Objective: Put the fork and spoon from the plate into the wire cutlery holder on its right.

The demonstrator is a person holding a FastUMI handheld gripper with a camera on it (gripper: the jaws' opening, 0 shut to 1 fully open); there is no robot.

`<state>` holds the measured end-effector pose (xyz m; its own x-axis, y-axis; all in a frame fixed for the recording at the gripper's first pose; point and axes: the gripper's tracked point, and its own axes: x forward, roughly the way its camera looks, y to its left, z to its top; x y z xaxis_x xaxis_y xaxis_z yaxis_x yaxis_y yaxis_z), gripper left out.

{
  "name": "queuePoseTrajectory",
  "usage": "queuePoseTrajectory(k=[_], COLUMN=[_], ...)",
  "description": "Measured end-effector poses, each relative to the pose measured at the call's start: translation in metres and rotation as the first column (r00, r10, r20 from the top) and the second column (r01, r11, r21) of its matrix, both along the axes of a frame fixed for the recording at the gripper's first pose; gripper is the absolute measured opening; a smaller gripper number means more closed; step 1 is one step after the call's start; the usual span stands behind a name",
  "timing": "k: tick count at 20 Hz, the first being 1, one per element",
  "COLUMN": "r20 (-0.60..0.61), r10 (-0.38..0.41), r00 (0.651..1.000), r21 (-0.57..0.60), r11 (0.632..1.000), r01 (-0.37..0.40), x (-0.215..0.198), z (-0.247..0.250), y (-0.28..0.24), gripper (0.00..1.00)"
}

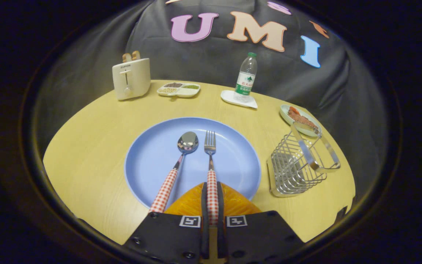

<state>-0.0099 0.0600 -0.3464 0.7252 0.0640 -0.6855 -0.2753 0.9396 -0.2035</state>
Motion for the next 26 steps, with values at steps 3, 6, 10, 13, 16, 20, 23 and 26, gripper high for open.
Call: queuePoseTrajectory(k=[3,6,10,13,16,20,23,26], r20=[0.026,0.031,0.049,0.043,-0.017,-0.096,-0.199,-0.325], r10=[0.002,0.014,0.039,0.038,0.02,0.025,0.059,0.09], r00=[1.0,0.999,0.998,0.998,1.0,0.995,0.978,0.942], r21=[0.016,0.049,0.038,0.017,-0.024,-0.146,-0.187,-0.214], r11=[1.0,0.999,0.998,0.999,1.0,0.988,0.978,0.963], r01=[-0.002,-0.015,-0.041,-0.039,-0.021,-0.039,-0.097,-0.166], x=[0.004,0.005,0.011,0.016,0.016,0.02,0.014,0.003], z=[0.017,0.04,0.085,0.119,0.141,0.153,0.153,0.146], y=[0.0,0.0,-0.022,-0.049,-0.087,-0.135,-0.149,-0.157], gripper=[0.12,0.11,0.11,0.11,0.11,0.11,0.11,0.11])
